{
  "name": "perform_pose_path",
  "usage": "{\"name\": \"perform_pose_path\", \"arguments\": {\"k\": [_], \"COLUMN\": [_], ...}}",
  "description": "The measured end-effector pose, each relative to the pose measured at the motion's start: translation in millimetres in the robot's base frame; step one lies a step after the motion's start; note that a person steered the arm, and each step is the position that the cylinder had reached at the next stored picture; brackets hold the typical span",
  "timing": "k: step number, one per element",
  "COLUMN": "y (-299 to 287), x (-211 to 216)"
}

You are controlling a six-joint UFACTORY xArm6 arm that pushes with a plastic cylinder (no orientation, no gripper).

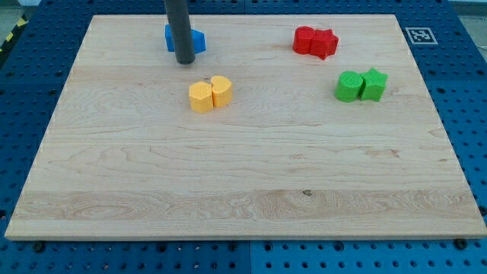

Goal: Move the red star along with the red circle a bit up

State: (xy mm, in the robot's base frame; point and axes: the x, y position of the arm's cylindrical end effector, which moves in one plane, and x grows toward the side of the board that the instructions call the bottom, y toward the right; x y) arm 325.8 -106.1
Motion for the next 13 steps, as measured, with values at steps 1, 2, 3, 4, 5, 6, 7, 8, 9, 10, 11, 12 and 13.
{"name": "perform_pose_path", "arguments": {"k": [1,2,3,4,5,6,7,8,9,10,11,12,13], "y": [-25,-48,-48,-35,-1,40,86,135,168,177,177,193,220], "x": [54,59,54,25,20,20,20,20,20,20,20,12,7]}}
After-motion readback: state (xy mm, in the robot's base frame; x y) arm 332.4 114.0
